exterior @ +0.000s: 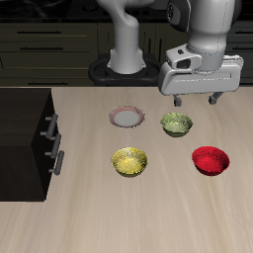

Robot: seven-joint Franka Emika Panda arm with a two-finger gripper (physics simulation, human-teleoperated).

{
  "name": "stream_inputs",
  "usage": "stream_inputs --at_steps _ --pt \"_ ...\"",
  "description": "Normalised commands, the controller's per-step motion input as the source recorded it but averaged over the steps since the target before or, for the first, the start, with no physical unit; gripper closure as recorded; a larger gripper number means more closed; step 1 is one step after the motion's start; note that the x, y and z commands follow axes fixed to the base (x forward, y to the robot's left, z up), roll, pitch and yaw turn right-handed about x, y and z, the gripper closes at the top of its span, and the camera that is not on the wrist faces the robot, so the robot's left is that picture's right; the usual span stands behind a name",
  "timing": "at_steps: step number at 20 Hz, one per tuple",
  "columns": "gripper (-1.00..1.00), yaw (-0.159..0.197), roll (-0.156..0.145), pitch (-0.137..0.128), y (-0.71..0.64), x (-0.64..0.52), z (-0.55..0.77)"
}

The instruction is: Place the red bowl on the plate

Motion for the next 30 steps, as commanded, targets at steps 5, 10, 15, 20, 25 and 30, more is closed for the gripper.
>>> stream_inputs --at_steps 5,10,15,20,25,30 --pt "-1.00 0.003 -0.002 0.009 0.00 0.00 -0.06" --pt "-1.00 -0.013 -0.002 0.000 -0.01 0.00 -0.01" --pt "-1.00 0.009 0.008 -0.004 0.07 0.06 0.02" --pt "-1.00 0.018 0.000 -0.009 -0.02 0.13 0.05" --pt "-1.00 -0.004 0.020 0.019 0.23 0.02 -0.03" --pt "-1.00 -0.013 0.044 0.006 0.44 -0.08 -0.04"
